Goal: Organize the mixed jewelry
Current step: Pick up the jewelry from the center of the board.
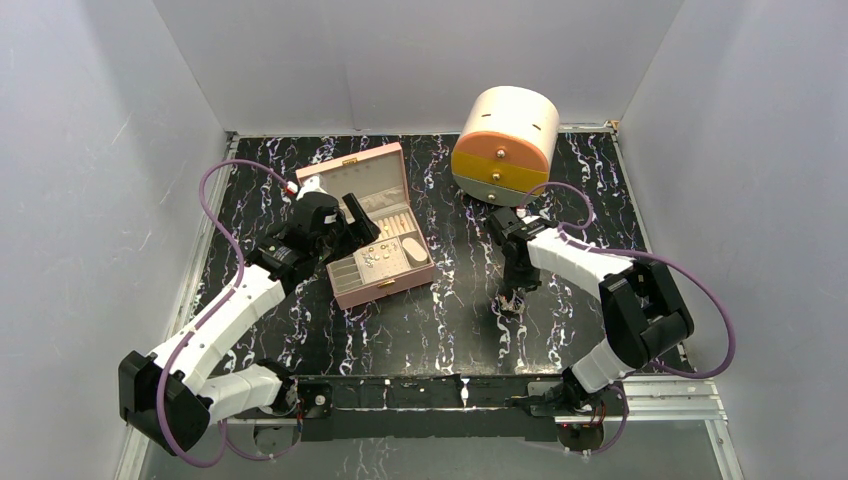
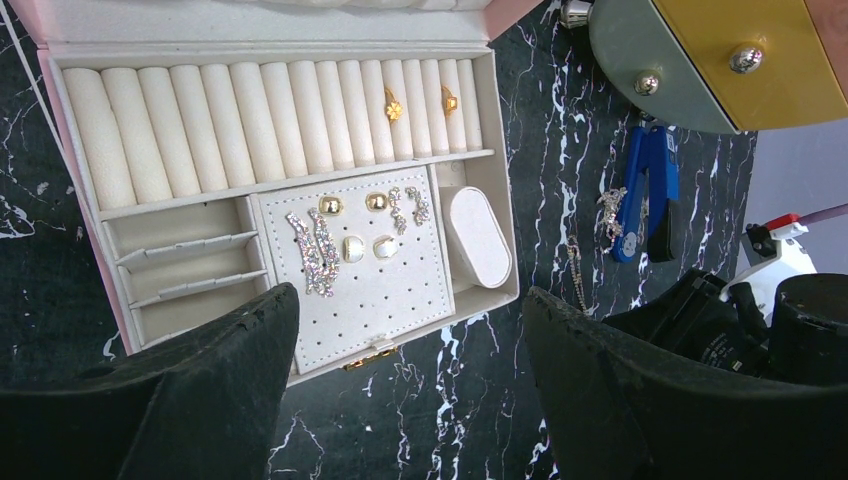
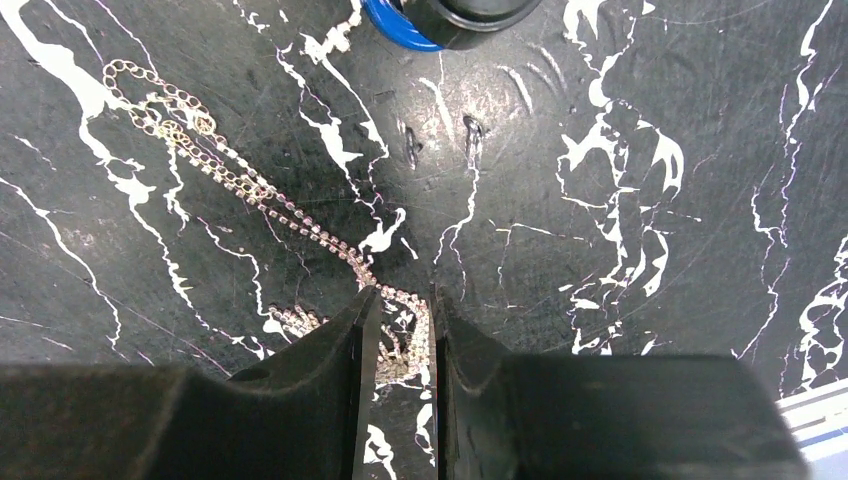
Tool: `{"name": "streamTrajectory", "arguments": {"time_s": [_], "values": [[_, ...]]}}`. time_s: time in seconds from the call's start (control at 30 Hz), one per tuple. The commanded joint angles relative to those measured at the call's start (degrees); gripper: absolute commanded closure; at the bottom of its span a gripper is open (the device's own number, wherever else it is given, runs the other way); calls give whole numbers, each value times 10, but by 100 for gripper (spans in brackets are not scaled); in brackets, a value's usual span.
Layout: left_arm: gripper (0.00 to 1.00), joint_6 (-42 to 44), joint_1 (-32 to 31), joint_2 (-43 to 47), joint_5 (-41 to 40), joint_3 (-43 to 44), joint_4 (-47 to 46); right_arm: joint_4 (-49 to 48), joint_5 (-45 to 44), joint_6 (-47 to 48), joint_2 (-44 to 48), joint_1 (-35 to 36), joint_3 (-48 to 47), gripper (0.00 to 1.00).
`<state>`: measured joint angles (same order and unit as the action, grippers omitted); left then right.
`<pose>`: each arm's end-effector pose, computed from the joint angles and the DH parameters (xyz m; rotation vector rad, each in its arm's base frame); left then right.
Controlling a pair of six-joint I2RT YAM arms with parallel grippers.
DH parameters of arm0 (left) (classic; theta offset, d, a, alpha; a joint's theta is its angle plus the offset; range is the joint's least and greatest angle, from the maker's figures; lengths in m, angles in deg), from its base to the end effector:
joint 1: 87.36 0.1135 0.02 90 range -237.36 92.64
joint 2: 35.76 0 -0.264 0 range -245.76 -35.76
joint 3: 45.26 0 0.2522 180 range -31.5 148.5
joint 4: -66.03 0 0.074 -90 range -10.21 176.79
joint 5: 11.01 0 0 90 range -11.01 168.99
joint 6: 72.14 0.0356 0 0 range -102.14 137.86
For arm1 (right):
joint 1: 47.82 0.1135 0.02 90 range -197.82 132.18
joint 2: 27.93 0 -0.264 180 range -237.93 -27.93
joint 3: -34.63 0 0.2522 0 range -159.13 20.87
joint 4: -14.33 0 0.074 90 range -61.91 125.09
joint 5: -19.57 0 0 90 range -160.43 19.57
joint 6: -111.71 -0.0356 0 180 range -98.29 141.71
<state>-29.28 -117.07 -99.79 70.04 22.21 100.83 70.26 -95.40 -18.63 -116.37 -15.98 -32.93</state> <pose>0.2193 -0.1188 0.3092 -0.4239 2.1344 -0.6255 0.2396 0.1311 0.1840 0.2677 2.6741 -0.2977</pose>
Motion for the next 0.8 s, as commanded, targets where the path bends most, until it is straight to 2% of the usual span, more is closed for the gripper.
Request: {"name": "streamTrajectory", "arguments": {"time_s": [0.0,0.1,0.23,0.33,0.47,0.6,0.77], "values": [[21,2,4,11,-8,1,2,24,-12,-16,10,-3,-7,68],[21,2,4,7,-5,0,-1,16,8,-4,7,-4,-1,66],[21,3,4,2,-5,0,-5,6,32,7,-2,-3,1,55],[21,4,4,-1,-5,0,-7,8,36,9,-9,-3,1,51],[21,4,4,-2,-6,-1,-8,16,25,1,-9,-4,0,52],[21,4,4,0,-8,-1,-7,4,29,1,16,-3,5,59],[21,5,4,0,-8,0,-5,2,21,-12,43,-4,11,53]]}}
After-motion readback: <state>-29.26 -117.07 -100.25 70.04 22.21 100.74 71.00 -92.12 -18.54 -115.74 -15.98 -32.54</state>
